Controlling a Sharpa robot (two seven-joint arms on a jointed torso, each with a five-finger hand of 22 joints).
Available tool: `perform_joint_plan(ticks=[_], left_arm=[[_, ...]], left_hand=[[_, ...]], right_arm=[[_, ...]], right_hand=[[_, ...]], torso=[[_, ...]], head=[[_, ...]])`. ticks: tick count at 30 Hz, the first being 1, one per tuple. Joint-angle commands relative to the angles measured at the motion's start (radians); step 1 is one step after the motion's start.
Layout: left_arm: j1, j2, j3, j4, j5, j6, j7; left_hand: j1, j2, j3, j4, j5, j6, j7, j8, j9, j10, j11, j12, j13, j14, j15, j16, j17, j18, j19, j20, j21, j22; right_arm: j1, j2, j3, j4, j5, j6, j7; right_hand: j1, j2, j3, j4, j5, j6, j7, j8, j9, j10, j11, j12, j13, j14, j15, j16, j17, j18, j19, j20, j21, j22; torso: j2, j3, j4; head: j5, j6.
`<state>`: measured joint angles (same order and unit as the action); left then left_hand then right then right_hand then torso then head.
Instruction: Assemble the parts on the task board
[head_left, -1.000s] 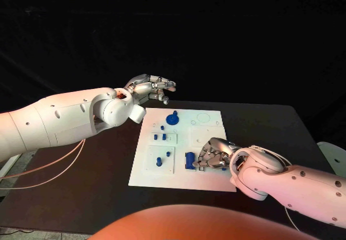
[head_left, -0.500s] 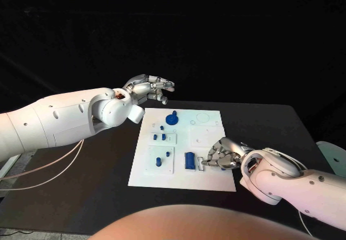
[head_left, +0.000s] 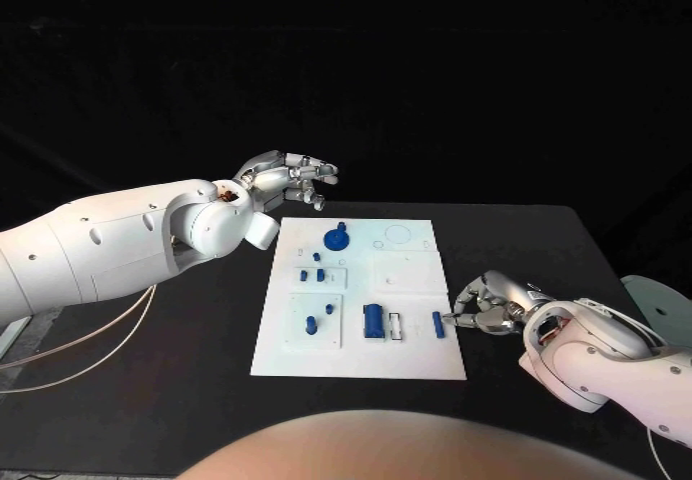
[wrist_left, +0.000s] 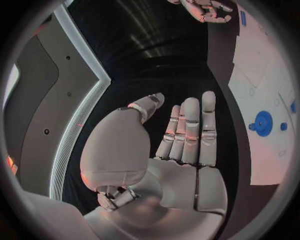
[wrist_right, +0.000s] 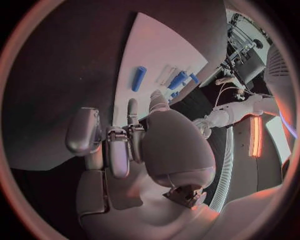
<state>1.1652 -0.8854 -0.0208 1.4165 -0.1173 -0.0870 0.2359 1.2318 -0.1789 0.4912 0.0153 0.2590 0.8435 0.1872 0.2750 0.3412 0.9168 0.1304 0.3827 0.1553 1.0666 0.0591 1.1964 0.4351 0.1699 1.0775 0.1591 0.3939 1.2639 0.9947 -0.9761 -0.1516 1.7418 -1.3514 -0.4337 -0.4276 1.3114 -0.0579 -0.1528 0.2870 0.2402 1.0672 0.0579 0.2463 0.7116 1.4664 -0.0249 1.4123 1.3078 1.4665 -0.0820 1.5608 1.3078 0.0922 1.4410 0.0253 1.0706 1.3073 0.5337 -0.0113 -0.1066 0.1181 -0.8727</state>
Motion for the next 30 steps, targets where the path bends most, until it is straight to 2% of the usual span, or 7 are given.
perform_joint_plan(ticks=[1, 4, 8, 13, 17, 23, 30], left_arm=[[-0.001, 0.001, 0.0, 0.003, -0.001, 0.01, 0.013], [-0.002, 0.002, 0.0, 0.003, -0.001, 0.01, 0.013], [-0.003, 0.002, 0.0, 0.003, -0.001, 0.011, 0.013], [-0.003, 0.0, 0.0, 0.003, -0.001, 0.01, 0.013], [-0.003, -0.001, 0.0, 0.003, -0.001, 0.01, 0.013], [-0.003, -0.002, 0.0, 0.003, -0.001, 0.01, 0.013], [-0.003, 0.002, 0.0, 0.001, -0.001, 0.011, 0.012]], left_hand=[[0.0, 0.006, 0.0, -0.002, 0.001, -0.005, -0.001, 0.005, -0.002, -0.008, 0.001, 0.005, 0.002, -0.007, -0.002, 0.006, -0.001, 0.009, 0.004, 0.0, -0.005, 0.001], [0.0, 0.006, 0.0, -0.002, 0.001, -0.005, -0.001, 0.005, -0.002, -0.008, 0.001, 0.005, 0.002, -0.007, -0.002, 0.006, -0.001, 0.009, 0.004, 0.0, -0.005, 0.001], [0.0, 0.006, 0.0, -0.002, 0.001, -0.005, -0.001, 0.005, -0.002, -0.008, 0.001, 0.005, 0.002, -0.007, -0.002, 0.006, -0.001, 0.009, 0.004, 0.0, -0.005, 0.001], [0.0, 0.006, 0.0, -0.002, 0.001, -0.005, -0.001, 0.005, -0.002, -0.008, 0.001, 0.005, 0.002, -0.007, -0.002, 0.006, -0.001, 0.009, 0.004, 0.0, -0.005, 0.001], [0.0, 0.006, 0.0, -0.002, 0.001, -0.005, -0.001, 0.005, -0.002, -0.008, 0.001, 0.005, 0.002, -0.007, -0.002, 0.006, -0.001, 0.009, 0.004, 0.0, -0.005, 0.001], [0.0, 0.006, 0.0, -0.002, 0.001, -0.005, -0.001, 0.005, -0.002, -0.008, 0.001, 0.005, 0.002, -0.007, -0.002, 0.006, -0.001, 0.009, 0.004, 0.0, -0.005, 0.001], [0.0, 0.006, 0.0, -0.002, 0.001, -0.005, -0.001, 0.005, -0.002, -0.008, 0.001, 0.005, 0.002, -0.007, -0.002, 0.006, -0.001, 0.009, 0.004, 0.0, -0.005, 0.001]], right_arm=[[-0.01, -0.002, -0.001, -0.002, -0.031, -0.01, -0.015], [-0.014, 0.001, -0.001, -0.002, -0.032, -0.013, -0.014], [-0.017, 0.006, -0.001, -0.004, -0.033, -0.011, -0.018], [-0.019, 0.012, -0.001, -0.013, -0.034, -0.007, -0.028], [-0.022, 0.019, -0.001, -0.004, -0.046, -0.042, -0.019], [-0.024, 0.031, 0.0, 0.029, -0.064, -0.091, 0.003], [-0.022, 0.099, 0.0, 0.03, -0.057, -0.058, 0.013]], right_hand=[[0.008, 0.001, -0.005, 0.0, 0.005, -0.007, -0.001, -0.004, 0.0, 0.013, 0.008, -0.003, 0.123, 0.095, 0.004, -0.001, 0.216, 0.001, -0.006, 0.003, -0.007, 0.117], [0.009, 0.001, -0.006, 0.0, 0.006, -0.007, 0.0, -0.004, 0.0, 0.012, 0.009, -0.005, 0.122, 0.094, 0.004, -0.002, 0.216, 0.001, -0.006, 0.004, -0.007, 0.117], [0.011, 0.003, -0.007, 0.0, 0.007, -0.005, -0.001, -0.003, 0.0, 0.013, 0.009, -0.003, 0.123, 0.095, 0.004, -0.001, 0.217, 0.001, -0.006, 0.004, -0.006, 0.117], [0.009, 0.003, -0.009, 0.002, 0.006, -0.002, -0.001, -0.002, 0.001, 0.012, 0.009, -0.005, 0.122, 0.095, 0.005, -0.001, 0.217, 0.001, -0.006, 0.005, -0.007, 0.117], [0.01, 0.006, -0.011, 0.002, 0.009, 0.001, -0.002, -0.001, 0.002, 0.014, 0.008, -0.002, 0.124, 0.095, 0.005, -0.001, 0.22, 0.001, -0.005, 0.005, -0.004, 0.118], [0.02, 0.014, -0.016, 0.0, 0.02, 0.019, -0.01, 0.008, 0.008, 0.023, 0.002, 0.01, 0.135, 0.097, 0.0, 0.001, 0.227, 0.0, -0.001, 0.003, 0.005, 0.121], [0.047, 0.019, -0.022, -0.001, 0.009, 0.037, -0.019, 0.017, 0.017, 0.028, -0.006, 0.016, 0.14, 0.097, -0.007, 0.002, 0.23, -0.001, 0.002, -0.002, 0.008, 0.123]], torso=[[-0.001, 0.002, -0.0025], [-0.001, 0.0027, -0.0013], [0.0, -0.0003, 0.0028], [0.001, -0.0016, 0.0015], [0.001, -0.0005, -0.0008], [0.0, 0.0003, 0.0006], [0.001, -0.0006, 0.0015]], head=[[0.0, 0.0], [-0.001, 0.0], [-0.004, 0.0], [-0.002, 0.0], [0.001, 0.0], [0.004, 0.0], [0.003, 0.0]])
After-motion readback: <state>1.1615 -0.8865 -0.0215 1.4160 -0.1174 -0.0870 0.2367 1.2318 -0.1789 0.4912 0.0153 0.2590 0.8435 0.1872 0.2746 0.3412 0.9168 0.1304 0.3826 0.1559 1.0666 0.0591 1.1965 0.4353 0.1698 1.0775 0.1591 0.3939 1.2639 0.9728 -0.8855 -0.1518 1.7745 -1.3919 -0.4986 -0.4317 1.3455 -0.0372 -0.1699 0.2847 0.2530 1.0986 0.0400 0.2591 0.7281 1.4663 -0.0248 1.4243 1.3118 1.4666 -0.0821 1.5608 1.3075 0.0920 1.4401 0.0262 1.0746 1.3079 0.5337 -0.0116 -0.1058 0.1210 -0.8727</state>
